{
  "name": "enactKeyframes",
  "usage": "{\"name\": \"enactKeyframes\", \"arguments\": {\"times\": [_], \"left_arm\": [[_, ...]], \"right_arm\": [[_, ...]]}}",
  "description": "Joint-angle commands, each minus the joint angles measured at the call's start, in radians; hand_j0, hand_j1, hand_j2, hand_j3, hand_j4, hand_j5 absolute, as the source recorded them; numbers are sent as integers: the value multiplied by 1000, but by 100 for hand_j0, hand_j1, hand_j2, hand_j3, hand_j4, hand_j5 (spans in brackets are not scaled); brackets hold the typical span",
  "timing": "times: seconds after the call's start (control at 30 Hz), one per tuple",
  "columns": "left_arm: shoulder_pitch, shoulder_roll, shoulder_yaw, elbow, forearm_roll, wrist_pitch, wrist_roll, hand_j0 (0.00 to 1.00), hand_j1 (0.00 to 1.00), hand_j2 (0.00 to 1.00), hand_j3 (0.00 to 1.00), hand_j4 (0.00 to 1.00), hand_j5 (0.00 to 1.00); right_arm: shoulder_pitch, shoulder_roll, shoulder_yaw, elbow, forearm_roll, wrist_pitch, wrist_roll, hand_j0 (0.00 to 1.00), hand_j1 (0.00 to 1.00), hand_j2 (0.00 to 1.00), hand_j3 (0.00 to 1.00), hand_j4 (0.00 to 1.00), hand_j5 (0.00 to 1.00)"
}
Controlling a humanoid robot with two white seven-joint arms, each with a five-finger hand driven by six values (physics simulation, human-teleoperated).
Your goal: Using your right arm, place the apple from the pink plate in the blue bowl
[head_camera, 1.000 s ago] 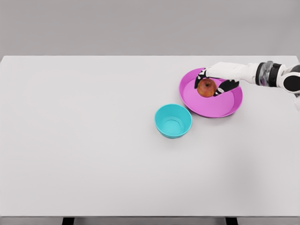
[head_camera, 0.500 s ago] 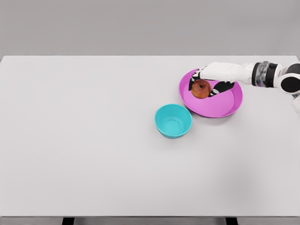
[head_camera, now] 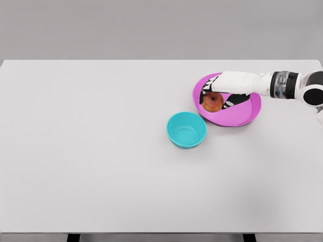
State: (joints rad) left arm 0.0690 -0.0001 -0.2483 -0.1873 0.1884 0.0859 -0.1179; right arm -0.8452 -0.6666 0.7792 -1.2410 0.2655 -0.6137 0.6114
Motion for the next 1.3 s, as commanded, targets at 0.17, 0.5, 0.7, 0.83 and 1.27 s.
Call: {"name": "enactKeyframes", "arguments": {"times": [0.17, 0.5, 0.7, 0.83, 1.27], "left_arm": [[0, 0, 0, 0, 0, 0, 0, 100, 100, 100, 100, 100, 100], [0, 0, 0, 0, 0, 0, 0, 100, 100, 100, 100, 100, 100], [0, 0, 0, 0, 0, 0, 0, 100, 100, 100, 100, 100, 100], [0, 0, 0, 0, 0, 0, 0, 100, 100, 100, 100, 100, 100], [0, 0, 0, 0, 0, 0, 0, 100, 100, 100, 100, 100, 100]], "right_arm": [[12, -4, 0, -100, -6, 3, 0, 59, 59, 59, 59, 59, 59], [48, -4, 3, -193, -6, 3, 0, 59, 59, 59, 59, 59, 59], [57, -1, 12, -210, -6, 3, 0, 59, 59, 59, 59, 59, 59], [60, 5, 31, -235, -5, 3, 0, 59, 59, 59, 59, 59, 59], [55, -2, 35, -229, -5, 3, 0, 100, 100, 100, 100, 100, 100]]}}
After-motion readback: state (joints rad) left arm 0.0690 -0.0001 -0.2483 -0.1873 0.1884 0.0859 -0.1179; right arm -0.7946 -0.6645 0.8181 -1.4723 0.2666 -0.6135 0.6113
